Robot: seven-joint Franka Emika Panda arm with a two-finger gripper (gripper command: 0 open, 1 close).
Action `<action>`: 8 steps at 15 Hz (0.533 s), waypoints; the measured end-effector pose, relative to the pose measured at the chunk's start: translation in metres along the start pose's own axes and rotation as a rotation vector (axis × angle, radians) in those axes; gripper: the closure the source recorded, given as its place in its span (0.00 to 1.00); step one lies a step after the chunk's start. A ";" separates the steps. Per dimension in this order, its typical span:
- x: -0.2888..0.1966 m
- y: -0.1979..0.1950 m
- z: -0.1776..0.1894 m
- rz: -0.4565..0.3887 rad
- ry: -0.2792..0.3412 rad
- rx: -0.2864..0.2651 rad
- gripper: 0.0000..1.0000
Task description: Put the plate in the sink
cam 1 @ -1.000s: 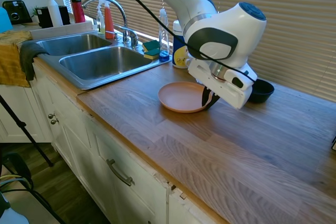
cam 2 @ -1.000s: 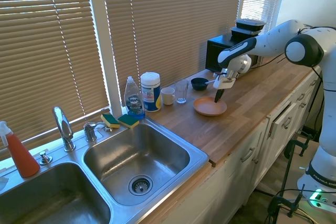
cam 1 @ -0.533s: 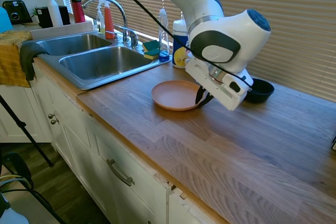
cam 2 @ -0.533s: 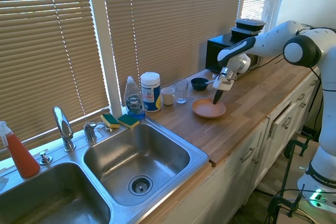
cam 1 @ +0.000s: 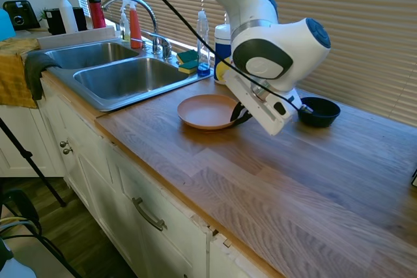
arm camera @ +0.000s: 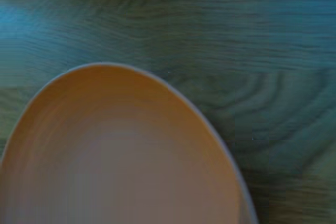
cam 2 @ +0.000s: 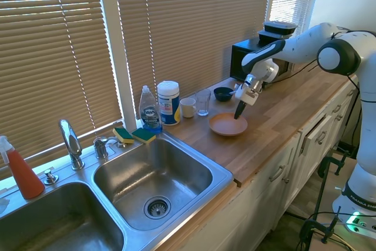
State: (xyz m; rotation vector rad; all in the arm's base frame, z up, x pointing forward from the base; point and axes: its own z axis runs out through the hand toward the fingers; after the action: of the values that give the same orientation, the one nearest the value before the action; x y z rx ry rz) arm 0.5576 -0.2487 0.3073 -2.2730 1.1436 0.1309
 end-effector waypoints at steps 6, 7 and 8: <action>-0.104 -0.100 -0.009 -0.036 0.021 0.008 1.00; -0.122 -0.117 -0.007 -0.036 0.027 0.007 1.00; -0.140 -0.134 -0.002 -0.035 0.032 0.002 1.00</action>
State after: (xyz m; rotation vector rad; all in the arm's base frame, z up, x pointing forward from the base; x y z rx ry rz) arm 0.5716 -0.0899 0.4171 -2.2998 1.1184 0.0800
